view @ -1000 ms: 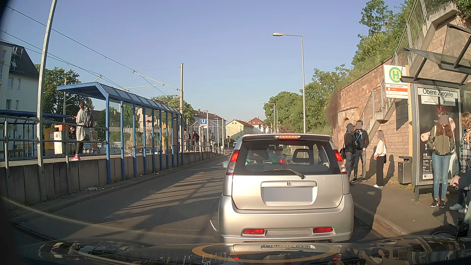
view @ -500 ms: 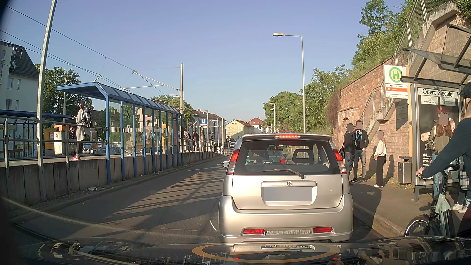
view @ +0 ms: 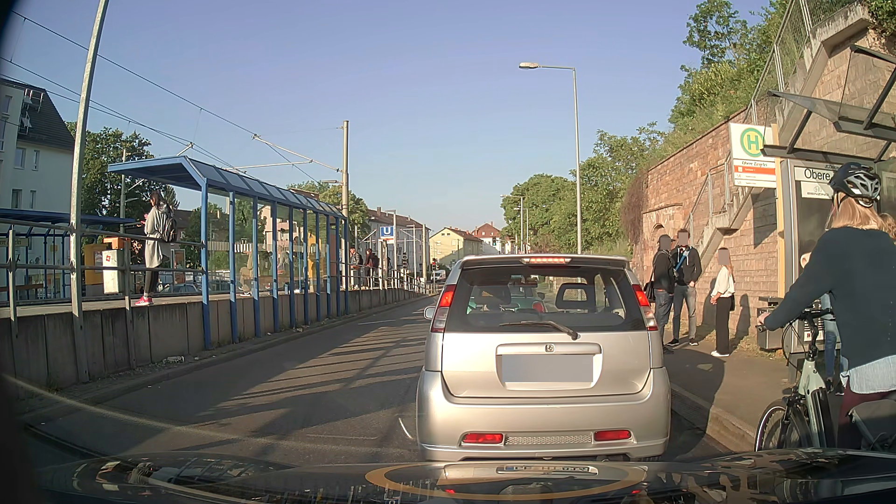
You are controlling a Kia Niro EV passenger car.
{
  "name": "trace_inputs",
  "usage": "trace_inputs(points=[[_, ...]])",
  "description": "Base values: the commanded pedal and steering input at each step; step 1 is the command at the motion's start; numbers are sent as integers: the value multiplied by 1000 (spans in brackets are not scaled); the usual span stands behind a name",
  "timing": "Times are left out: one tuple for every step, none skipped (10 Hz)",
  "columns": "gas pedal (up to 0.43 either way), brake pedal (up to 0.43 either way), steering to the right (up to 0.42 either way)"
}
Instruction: Follow the waypoints while adhering to traffic rules and regulations
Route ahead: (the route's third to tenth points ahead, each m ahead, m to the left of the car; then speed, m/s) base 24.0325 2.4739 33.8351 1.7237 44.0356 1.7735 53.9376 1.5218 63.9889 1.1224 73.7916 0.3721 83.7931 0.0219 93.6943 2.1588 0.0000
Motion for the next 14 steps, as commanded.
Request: trace_inputs(points=[[0,213,-4],[0,213,-4],[0,213,-4],[0,213,-4],[0,213,-4],[0,213,-4],[0,213,-4],[0,213,-4],[0,213,-4],[0,213,-4],[0,213,-4],[0,213,-4],[0,207,-4],[0,201,-5]])
